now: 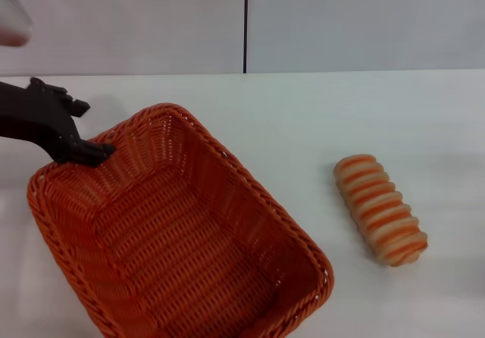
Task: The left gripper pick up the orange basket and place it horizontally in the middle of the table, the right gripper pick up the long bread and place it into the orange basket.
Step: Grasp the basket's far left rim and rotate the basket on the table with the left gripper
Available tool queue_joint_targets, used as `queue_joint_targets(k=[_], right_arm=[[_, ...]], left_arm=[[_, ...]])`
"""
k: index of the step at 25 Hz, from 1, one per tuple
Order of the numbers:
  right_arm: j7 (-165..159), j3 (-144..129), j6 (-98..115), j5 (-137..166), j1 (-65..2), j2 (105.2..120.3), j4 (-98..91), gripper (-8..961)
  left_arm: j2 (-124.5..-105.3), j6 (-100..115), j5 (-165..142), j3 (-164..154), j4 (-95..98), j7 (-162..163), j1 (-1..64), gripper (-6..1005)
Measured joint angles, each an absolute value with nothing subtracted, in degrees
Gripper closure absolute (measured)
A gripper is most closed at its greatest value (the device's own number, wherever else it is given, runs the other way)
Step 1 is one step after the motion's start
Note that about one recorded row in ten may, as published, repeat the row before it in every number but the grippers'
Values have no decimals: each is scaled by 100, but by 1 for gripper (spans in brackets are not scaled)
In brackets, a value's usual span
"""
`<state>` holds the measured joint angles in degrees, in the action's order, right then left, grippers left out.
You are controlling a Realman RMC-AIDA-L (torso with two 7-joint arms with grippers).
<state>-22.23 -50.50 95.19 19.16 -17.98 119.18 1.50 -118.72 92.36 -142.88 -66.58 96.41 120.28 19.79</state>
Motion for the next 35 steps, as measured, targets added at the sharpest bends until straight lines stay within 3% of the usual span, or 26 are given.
queue_joint_targets(k=[23, 28, 35], right_arm=[[-2241, -5054, 9518, 1925, -1750, 11927, 159, 276], [-2231, -5046, 9518, 1925, -1740, 11927, 166, 278], [-2236, -5054, 9518, 1925, -1762, 11927, 167, 281]], left_arm=[[-11879, 8469, -14800, -7672, 8784, 12124, 2038, 244], [-11882, 8480, -14790, -7801, 8848, 12300, 2064, 379], [-11883, 8479, -14815, -7867, 8812, 12462, 2141, 674]])
